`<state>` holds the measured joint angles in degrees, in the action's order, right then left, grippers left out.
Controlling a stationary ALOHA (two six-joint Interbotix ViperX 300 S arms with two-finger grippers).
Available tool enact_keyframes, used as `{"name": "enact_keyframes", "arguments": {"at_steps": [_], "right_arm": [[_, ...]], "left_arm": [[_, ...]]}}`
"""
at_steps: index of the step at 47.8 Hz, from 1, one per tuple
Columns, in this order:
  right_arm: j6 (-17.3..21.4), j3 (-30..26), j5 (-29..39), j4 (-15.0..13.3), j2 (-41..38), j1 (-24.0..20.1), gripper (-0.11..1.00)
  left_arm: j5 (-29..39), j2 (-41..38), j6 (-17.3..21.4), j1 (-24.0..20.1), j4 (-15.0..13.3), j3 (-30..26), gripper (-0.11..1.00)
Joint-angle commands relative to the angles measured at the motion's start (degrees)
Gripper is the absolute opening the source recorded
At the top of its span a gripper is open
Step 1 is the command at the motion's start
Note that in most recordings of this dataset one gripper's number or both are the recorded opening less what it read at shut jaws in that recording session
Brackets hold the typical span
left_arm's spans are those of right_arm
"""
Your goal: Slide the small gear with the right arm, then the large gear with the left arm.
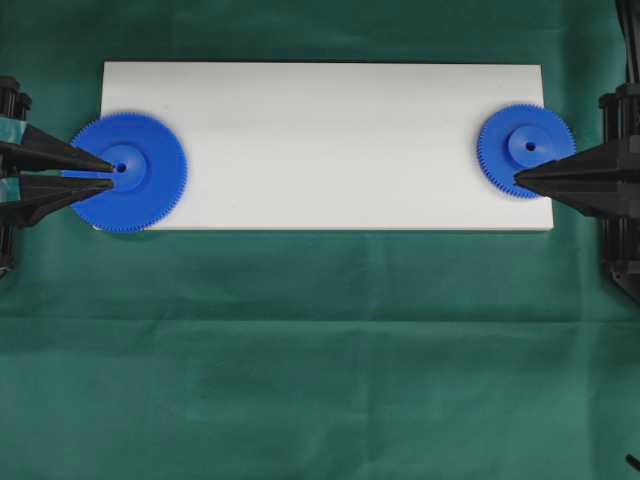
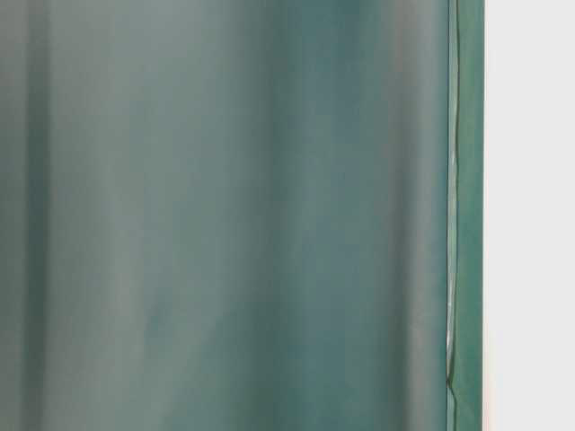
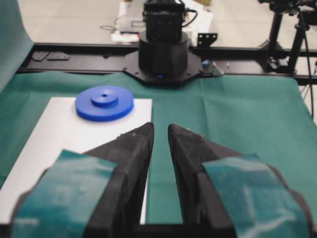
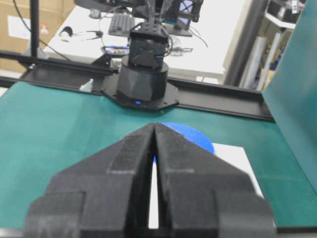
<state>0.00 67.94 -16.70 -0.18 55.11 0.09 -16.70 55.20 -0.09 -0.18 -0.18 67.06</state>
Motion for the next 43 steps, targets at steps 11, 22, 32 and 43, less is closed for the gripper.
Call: {"name": "enact_keyframes", "arguments": {"at_steps": [11, 22, 32, 43], "right_arm": [[0.1, 0.1, -0.3, -0.2, -0.4, 0.8, 0.5], [0.1, 0.6, -0.3, -0.2, -0.1, 2.2, 0.5], [0.3, 1.5, 0.6, -0.1, 0.0, 5.2, 0.5], [0.4, 1.5, 2.5, 0.0, 1.0, 14.1, 0.5]], "left_arm": [[0.5, 1.9, -0.4, 0.0, -0.9, 1.1, 0.0], [1.0, 2.2, -0.5, 0.0, -0.9, 1.7, 0.0], [1.0, 2.7, -0.4, -0.1, -0.9, 1.9, 0.0], [1.1, 2.8, -0.4, -1.1, -0.9, 1.9, 0.0]]}}
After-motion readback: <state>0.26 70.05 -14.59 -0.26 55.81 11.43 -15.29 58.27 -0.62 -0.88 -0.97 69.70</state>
